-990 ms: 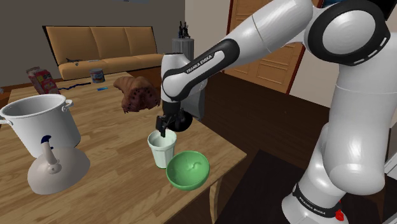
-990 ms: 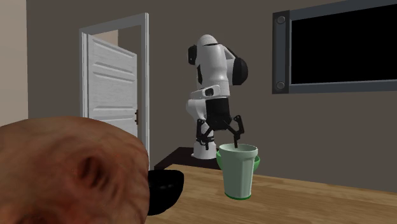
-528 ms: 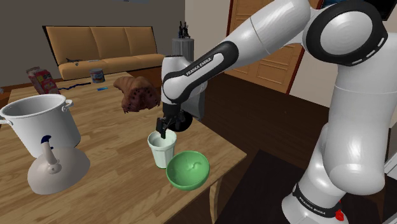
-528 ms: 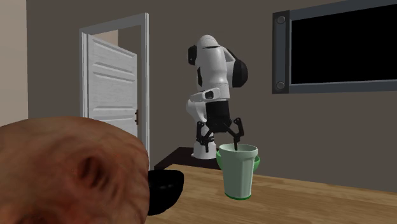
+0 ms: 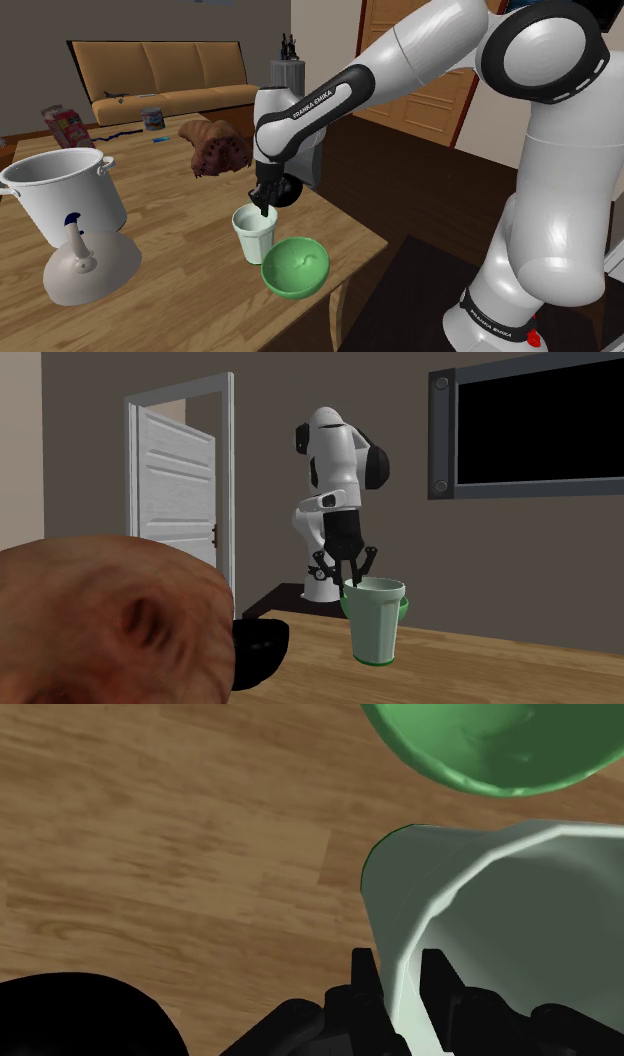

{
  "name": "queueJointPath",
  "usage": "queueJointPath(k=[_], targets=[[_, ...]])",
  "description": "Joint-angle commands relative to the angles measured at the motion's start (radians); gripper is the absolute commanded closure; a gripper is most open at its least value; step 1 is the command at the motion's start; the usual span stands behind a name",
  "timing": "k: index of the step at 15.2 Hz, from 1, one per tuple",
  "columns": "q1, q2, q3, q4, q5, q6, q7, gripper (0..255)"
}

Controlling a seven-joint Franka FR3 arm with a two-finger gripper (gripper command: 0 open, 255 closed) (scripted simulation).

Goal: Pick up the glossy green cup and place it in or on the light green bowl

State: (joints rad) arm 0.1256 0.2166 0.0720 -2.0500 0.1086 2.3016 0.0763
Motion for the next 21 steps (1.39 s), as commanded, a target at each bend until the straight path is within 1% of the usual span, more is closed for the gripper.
queueJointPath(k=[1,3,21], targets=[[0.000,0.000,0.000,0.000,0.000,0.000,0.000,255],[0.000,0.001,0.000,0.000,0.000,0.000,0.000,255],[-0.003,-0.106,-0.002,0.114,-0.007,-0.221,0.020,255]])
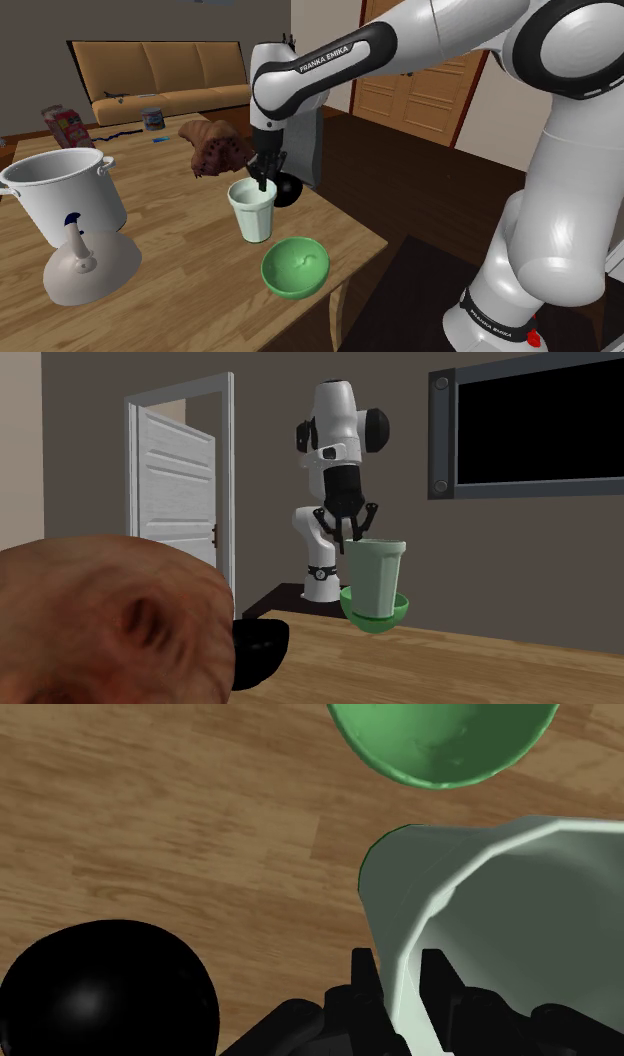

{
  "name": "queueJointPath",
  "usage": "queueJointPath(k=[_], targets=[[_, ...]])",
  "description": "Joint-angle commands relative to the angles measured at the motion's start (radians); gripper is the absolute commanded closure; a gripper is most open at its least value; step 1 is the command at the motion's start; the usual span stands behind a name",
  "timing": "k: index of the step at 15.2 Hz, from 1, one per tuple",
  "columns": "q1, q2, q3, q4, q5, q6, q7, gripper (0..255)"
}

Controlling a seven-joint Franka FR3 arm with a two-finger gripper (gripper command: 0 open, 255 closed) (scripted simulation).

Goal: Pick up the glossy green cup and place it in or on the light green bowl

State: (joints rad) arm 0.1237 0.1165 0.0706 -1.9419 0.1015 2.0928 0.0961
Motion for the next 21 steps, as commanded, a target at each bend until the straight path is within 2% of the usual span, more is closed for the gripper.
queueJointPath(k=[1,15,21], targets=[[-0.001,-0.010,-0.001,0.015,0.000,-0.024,0.001,255],[-0.003,-0.047,-0.002,0.151,-0.005,-0.197,0.015,255],[0.009,-0.271,0.009,-0.031,0.011,-0.237,0.037,255]])
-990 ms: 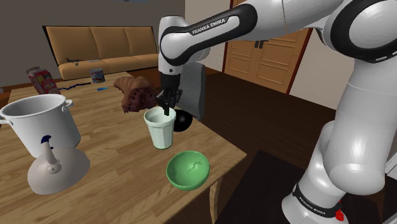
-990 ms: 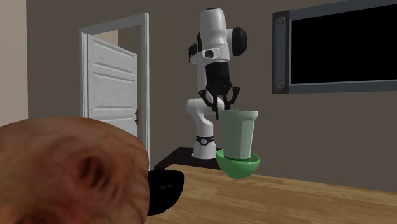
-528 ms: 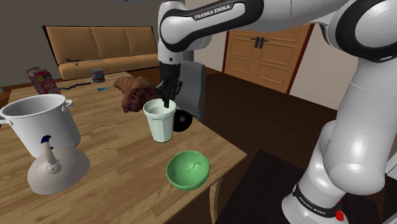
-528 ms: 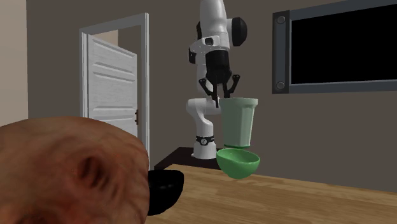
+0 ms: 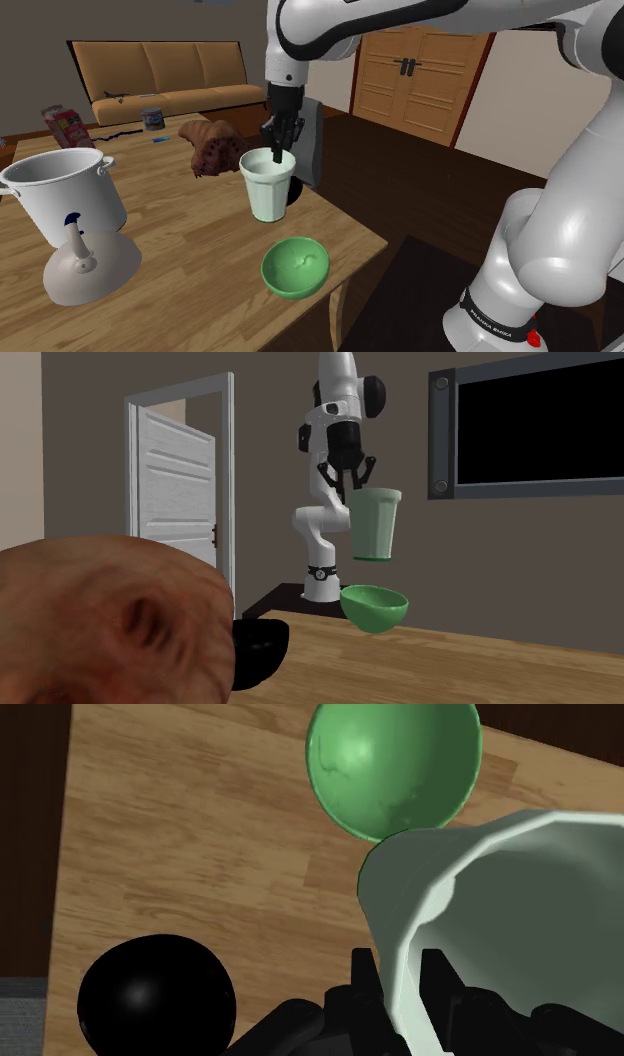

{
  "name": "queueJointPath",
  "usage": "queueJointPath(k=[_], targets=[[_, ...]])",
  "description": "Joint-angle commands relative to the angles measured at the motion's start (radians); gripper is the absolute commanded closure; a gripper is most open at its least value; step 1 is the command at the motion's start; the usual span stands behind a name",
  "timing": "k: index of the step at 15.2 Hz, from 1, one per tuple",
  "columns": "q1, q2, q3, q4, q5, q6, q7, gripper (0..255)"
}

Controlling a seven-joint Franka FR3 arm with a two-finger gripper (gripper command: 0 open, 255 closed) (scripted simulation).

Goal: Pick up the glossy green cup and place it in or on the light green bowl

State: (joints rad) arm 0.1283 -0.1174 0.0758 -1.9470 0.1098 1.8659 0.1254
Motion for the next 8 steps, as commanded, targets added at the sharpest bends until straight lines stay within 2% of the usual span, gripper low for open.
queueJointPath(k=[1,6,8], targets=[[0.006,-0.074,0.006,-0.051,0.005,-0.020,0.012,255],[0.019,-0.252,0.017,-0.158,0.021,-0.090,0.037,255],[0.022,-0.274,0.018,-0.182,0.023,-0.087,0.039,255]])
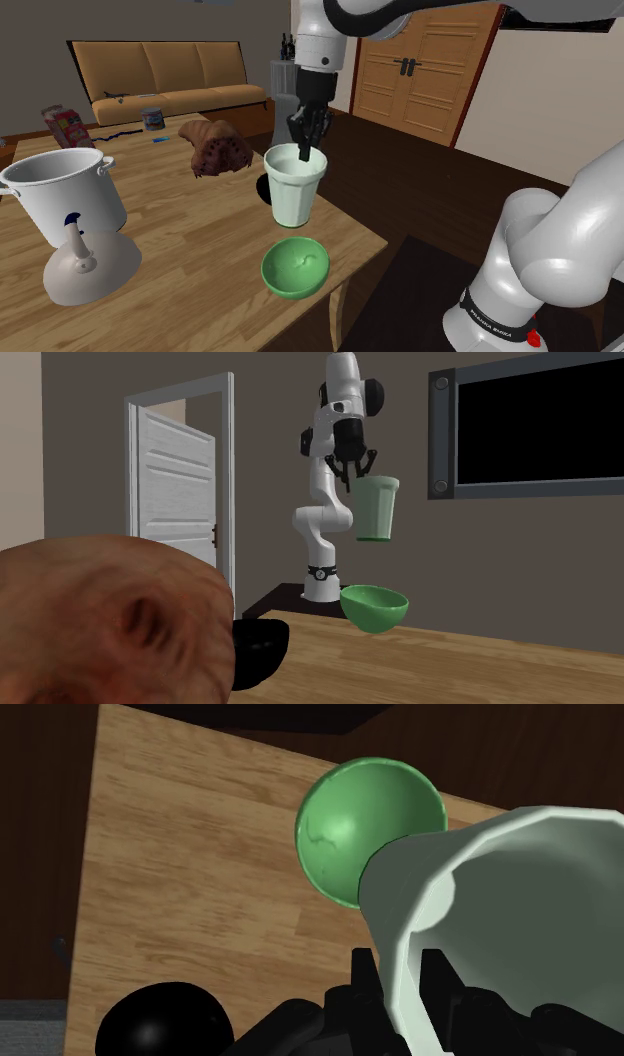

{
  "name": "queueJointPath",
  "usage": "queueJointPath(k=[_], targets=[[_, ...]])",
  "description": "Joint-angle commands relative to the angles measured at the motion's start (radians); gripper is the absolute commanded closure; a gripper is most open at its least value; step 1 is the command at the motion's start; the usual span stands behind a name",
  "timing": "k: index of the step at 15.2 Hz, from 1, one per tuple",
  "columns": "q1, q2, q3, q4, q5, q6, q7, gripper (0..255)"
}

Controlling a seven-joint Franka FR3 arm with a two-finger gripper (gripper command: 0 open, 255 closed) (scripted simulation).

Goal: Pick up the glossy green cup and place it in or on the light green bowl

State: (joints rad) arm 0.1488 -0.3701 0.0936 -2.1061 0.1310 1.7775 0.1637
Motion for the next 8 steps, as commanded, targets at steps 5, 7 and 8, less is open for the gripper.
queueJointPath(k=[5,7,8], targets=[[0.002,-0.022,0.003,-0.091,0.005,0.069,-0.006,255],[0.003,-0.021,0.004,-0.117,0.007,0.095,-0.008,255],[0.003,-0.020,0.004,-0.129,0.007,0.109,-0.009,255]])
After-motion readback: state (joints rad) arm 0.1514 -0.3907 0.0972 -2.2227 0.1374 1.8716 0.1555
